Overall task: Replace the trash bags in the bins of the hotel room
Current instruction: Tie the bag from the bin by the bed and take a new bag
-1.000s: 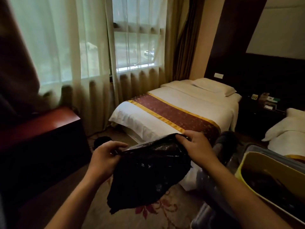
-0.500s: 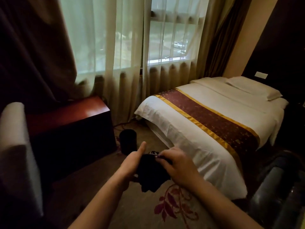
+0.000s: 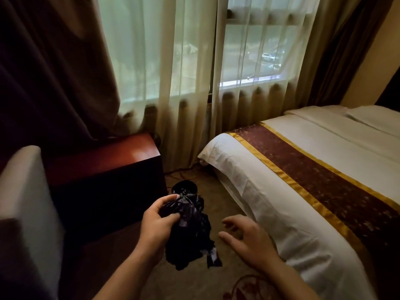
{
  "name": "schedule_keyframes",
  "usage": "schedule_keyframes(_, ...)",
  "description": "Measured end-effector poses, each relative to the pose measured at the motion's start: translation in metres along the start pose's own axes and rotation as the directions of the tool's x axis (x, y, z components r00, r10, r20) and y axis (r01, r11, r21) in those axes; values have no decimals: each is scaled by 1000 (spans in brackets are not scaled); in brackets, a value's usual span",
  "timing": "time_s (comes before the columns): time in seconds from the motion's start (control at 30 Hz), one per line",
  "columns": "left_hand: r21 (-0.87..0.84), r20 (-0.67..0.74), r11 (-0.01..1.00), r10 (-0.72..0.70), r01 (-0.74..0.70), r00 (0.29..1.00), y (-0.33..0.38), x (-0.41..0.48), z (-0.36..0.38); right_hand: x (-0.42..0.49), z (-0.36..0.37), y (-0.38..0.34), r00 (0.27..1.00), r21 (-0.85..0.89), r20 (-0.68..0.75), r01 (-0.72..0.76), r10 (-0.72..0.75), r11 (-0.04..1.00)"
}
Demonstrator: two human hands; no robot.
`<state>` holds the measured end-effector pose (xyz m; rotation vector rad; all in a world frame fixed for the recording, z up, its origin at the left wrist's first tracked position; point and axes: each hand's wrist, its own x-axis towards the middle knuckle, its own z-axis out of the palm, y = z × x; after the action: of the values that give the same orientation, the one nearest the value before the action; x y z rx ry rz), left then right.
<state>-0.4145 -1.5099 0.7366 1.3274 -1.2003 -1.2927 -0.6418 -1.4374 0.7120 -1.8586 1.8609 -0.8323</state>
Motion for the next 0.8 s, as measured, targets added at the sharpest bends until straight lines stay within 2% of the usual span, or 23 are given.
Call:
schedule_keyframes(0.1,-33,-121,999,-23,19,992,-3,33,17,22,24,-14,983,49,147,102,-108,994)
schedule_keyframes(0.17,-32,-158,999,-29,25,987,-5,52,29,38,47,-22,972,5,224,76,-75,997)
schedule_keyframes(0.2,-42,-169,998,-44,37,985,-7,63,35,48,57,-22,968,-69,246,60,-41,996)
schedule_keyframes(0.27,-79,-190,995,-75,61,979,-12,85,43,72,76,-17,984,-242,174,79,-37,967)
schedule_keyframes(0.33,-109,-192,991,-98,78,977,-16,111,46,102,83,-8,996,-278,43,84,-75,957)
schedule_keyframes(0.4,-181,-168,979,-128,97,977,-16,138,43,142,75,2,999,-224,27,-34,41,974)
schedule_keyframes(0.47,-233,-93,969,-105,80,990,-19,166,33,185,66,14,980,-48,42,-191,193,980)
schedule_keyframes(0.5,-173,-72,984,-52,39,996,-26,181,26,205,61,18,967,86,33,-253,251,963)
schedule_keyframes(0.53,-19,-72,1000,15,-16,997,-35,197,17,226,57,21,950,224,35,-310,310,924)
schedule_keyframes(0.6,335,-92,941,79,-44,993,-59,228,3,264,52,22,908,444,56,-394,414,804)
schedule_keyframes(0.63,456,-113,890,47,10,992,-70,242,-2,281,52,24,889,501,68,-422,453,755)
schedule_keyframes(0.7,534,-129,823,-150,196,980,-89,267,-6,309,53,28,873,529,77,-445,482,722)
schedule_keyframes(0.8,445,-83,805,-400,393,913,-111,318,-8,341,49,32,863,557,86,-456,497,695)
